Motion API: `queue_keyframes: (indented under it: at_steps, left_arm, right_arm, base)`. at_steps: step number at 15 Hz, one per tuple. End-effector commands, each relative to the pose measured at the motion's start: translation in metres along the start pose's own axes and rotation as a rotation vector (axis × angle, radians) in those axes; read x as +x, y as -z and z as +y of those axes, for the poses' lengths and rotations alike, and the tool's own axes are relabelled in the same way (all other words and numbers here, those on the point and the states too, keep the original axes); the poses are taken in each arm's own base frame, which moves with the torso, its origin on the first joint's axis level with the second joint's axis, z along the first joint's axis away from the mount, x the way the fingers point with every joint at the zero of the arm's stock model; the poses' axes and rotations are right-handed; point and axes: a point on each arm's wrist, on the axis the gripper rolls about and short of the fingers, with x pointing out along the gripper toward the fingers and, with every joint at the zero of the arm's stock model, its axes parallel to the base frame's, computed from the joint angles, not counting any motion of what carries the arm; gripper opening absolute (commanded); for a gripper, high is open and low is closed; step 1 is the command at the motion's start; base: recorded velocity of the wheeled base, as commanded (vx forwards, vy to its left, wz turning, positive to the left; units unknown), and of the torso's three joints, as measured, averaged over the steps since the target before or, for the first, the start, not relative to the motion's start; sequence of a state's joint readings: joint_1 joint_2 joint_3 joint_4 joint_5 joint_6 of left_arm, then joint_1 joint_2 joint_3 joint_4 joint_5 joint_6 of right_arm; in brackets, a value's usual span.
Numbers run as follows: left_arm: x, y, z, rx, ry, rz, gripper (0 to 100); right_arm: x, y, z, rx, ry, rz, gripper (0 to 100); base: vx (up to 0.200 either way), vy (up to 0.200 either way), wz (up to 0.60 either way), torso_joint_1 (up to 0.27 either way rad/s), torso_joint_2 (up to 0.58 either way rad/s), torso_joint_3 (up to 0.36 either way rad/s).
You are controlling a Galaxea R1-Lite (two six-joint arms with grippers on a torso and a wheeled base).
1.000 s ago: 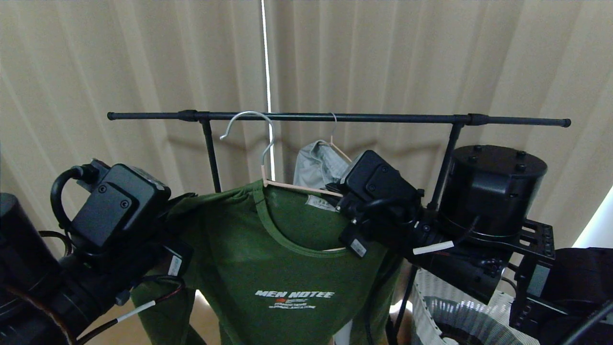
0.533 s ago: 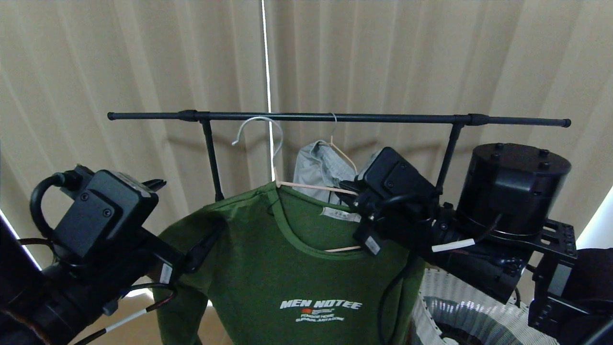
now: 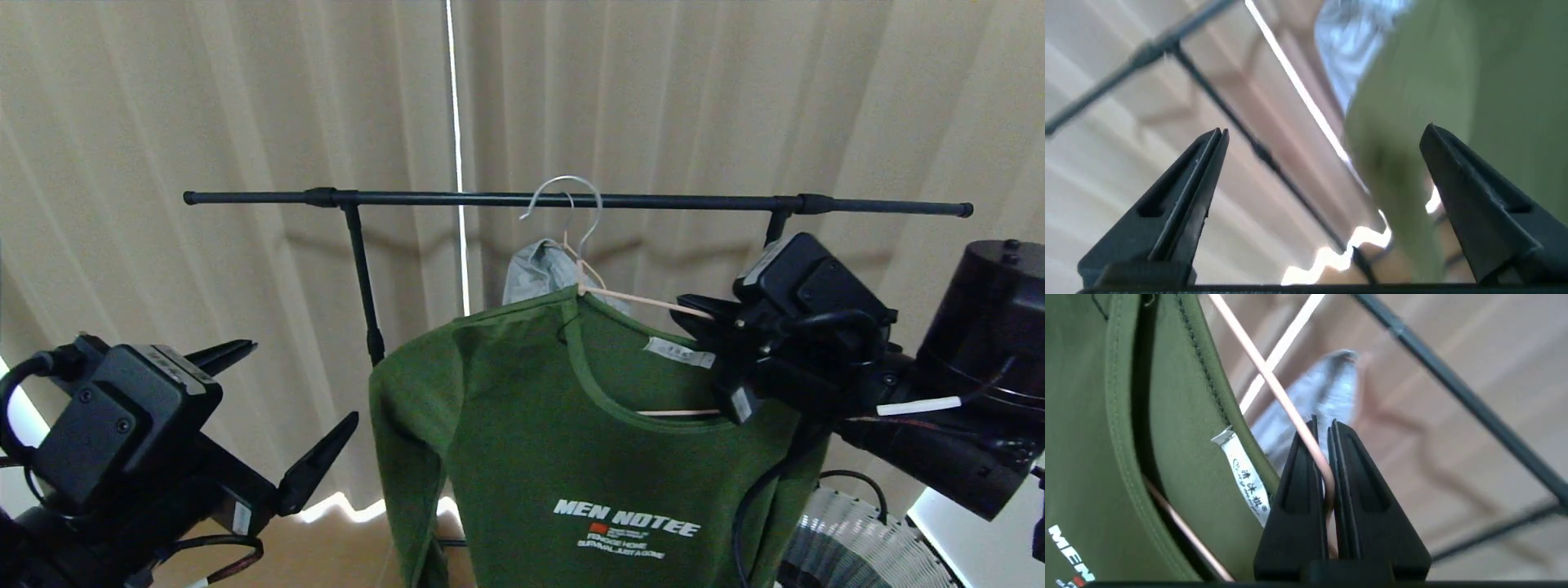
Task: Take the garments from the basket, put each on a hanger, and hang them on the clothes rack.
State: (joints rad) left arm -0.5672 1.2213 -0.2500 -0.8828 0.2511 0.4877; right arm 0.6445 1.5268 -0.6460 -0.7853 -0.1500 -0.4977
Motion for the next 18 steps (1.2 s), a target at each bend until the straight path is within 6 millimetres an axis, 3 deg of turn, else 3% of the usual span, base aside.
queue_keyframes:
  at_steps: [1, 5, 11, 12, 15, 18]
  left_arm:
    - [0.005, 0.017, -0.002, 0.013, 0.005, 0.082, 100]
    - [0.019, 0.028, -0.007, -0.001, 0.070, 0.138, 100]
    - [0.030, 0.025, -0.012, -0.092, 0.183, 0.103, 100]
    - [0.030, 0.025, -0.012, -0.092, 0.183, 0.103, 0]
    - [0.030, 0.028, -0.012, -0.106, 0.176, 0.119, 0]
    - [0.035, 0.049, 0.000, -0.112, 0.105, 0.221, 0]
  right_arm:
    - [-0.021, -0.004, -0.012, 0.011, 0.042, -0.031, 0]
    - [-0.035, -0.007, -0.015, 0.015, 0.027, -0.072, 0]
    - [-0.037, -0.009, -0.015, 0.014, -0.015, -0.107, 0]
    - [-0.037, -0.009, -0.015, 0.014, -0.015, -0.107, 0]
    - [-0.037, -0.010, -0.016, 0.013, -0.010, -0.108, 0]
    - [-0.037, -0.010, -0.017, 0.014, 0.000, -0.105, 0]
  base:
    - [0.000, 0.000, 0.00, 0.000, 0.00, 0.000]
    - [0.000, 0.000, 0.00, 0.000, 0.00, 0.000]
    - [0.000, 0.000, 0.00, 0.000, 0.00, 0.000]
    - [0.000, 0.000, 0.00, 0.000, 0.00, 0.000]
    - [0.000, 0.000, 0.00, 0.000, 0.00, 0.000]
    - [0.000, 0.000, 0.00, 0.000, 0.00, 0.000]
